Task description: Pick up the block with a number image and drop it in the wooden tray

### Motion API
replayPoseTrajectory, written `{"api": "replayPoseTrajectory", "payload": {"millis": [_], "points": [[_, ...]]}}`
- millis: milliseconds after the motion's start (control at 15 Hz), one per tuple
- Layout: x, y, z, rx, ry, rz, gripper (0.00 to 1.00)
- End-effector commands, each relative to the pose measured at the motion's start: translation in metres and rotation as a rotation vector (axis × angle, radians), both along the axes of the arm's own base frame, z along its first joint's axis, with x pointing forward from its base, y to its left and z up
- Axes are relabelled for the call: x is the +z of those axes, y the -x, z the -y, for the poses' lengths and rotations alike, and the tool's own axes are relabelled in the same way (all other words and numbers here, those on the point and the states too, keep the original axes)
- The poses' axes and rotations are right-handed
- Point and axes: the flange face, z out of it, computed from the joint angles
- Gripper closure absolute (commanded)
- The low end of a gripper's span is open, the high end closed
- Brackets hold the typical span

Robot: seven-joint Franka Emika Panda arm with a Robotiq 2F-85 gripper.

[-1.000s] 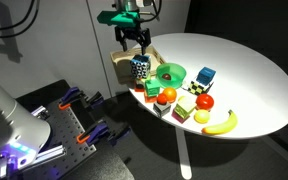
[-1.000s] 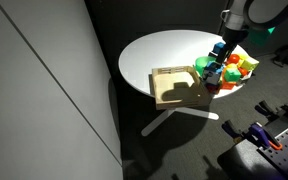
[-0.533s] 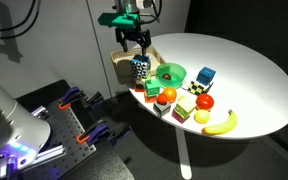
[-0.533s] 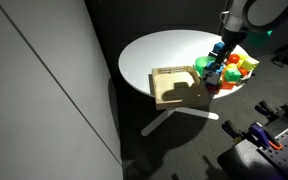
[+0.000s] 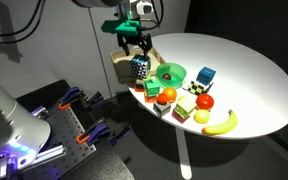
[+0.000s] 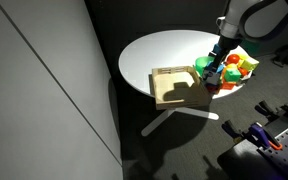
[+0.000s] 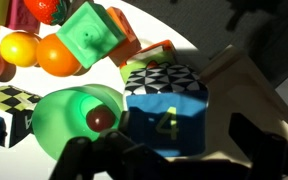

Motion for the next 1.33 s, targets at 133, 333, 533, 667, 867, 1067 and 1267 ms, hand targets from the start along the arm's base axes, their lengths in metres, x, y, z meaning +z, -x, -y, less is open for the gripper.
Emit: {"api": "replayPoseTrajectory", "payload": {"millis": [133,333,533,667,867,1067,1267], "points": [[-0.014,-0.006,0.003,0.017,0.028,0.017,0.00],[-0.023,-0.005,0.005,0.016,0.040,0.005,0.00],[-0.027,-0.006,0.008,0.007,0.050,-0.005,0.25],[-0.024,-0.008,0.010,-0.001,0.052,-0.001,0.44],[-0.016,-0.013,0.011,-0.019,0.050,0.009,0.65],[-0.008,-0.018,0.012,-0.045,0.051,0.017,0.85],[0.001,-0.026,0.011,-0.078,0.043,0.025,0.98]]}}
